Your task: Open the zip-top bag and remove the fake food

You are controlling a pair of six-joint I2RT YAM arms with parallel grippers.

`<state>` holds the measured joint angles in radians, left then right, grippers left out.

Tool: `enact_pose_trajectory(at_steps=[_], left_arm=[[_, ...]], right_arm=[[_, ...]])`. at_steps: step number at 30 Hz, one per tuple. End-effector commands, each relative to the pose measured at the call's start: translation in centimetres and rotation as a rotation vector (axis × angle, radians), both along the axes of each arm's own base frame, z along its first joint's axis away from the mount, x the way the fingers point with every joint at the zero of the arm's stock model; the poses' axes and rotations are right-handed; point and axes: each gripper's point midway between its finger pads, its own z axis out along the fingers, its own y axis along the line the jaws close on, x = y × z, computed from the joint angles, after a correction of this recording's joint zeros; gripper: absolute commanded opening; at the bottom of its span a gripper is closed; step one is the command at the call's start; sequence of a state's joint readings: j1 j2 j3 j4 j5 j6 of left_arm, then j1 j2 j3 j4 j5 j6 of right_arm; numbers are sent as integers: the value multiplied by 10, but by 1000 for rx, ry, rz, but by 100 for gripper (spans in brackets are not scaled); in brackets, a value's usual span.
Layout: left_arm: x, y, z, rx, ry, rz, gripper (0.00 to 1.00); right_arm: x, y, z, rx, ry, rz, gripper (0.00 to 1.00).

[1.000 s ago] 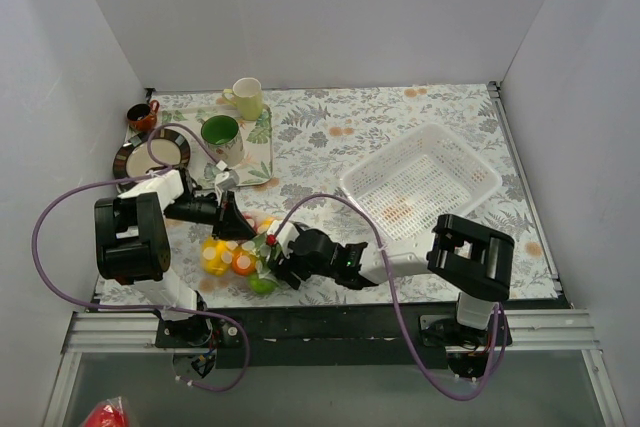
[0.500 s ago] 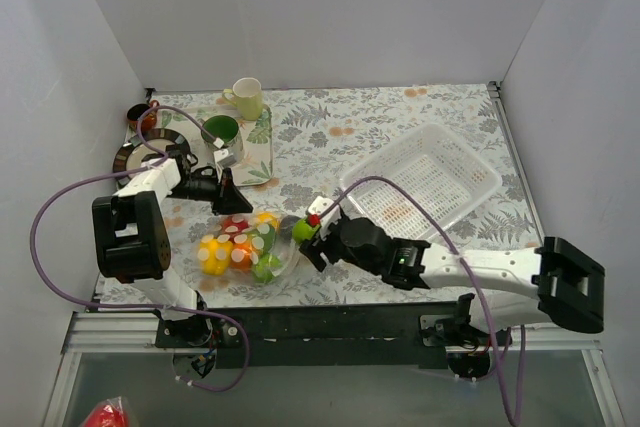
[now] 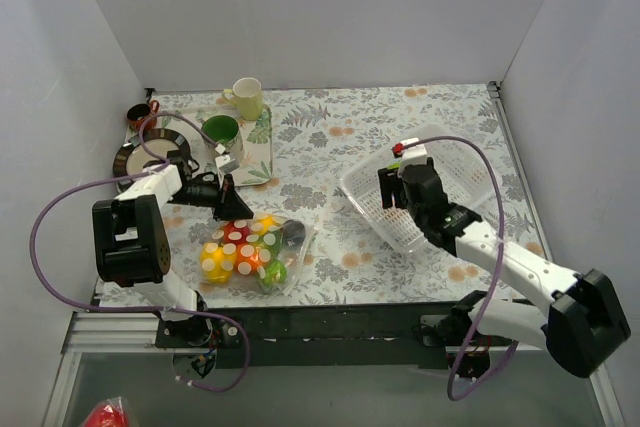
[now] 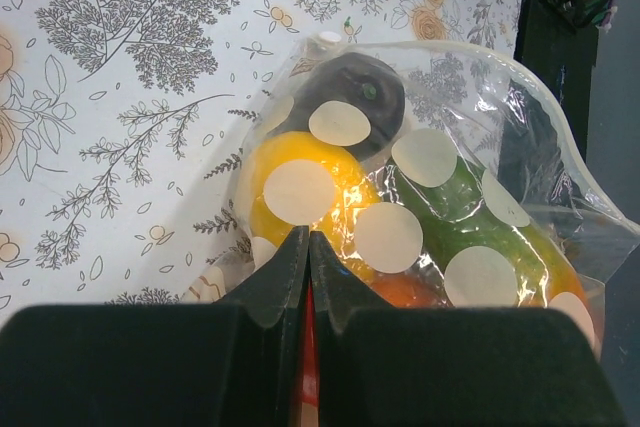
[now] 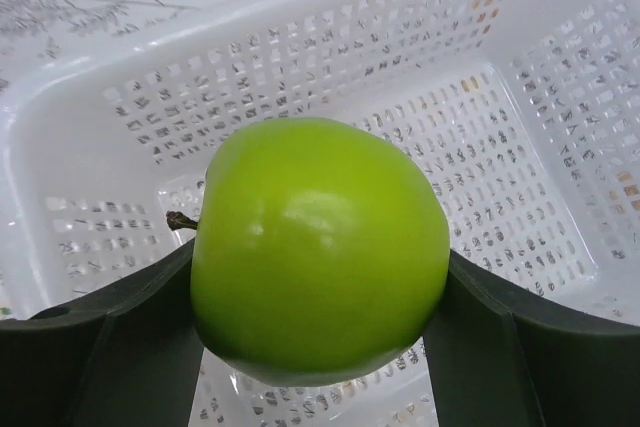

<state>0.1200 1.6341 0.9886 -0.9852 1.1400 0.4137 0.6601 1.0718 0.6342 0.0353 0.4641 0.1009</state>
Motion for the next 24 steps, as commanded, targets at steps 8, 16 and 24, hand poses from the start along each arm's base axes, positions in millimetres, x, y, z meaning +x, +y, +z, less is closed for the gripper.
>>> enact_pose_trajectory(at_steps=[8, 16, 24], left_arm=[[-6, -5, 13, -43, -48, -8, 0], [-1, -7, 17, -83, -24, 4, 0], [-5, -4, 1, -67, 3, 8, 0]], right_arm=[[10, -13, 14, -51, 118, -113, 98], [-31, 38, 54, -23, -3, 171, 98], [-121, 137, 25, 92, 46, 565, 1]])
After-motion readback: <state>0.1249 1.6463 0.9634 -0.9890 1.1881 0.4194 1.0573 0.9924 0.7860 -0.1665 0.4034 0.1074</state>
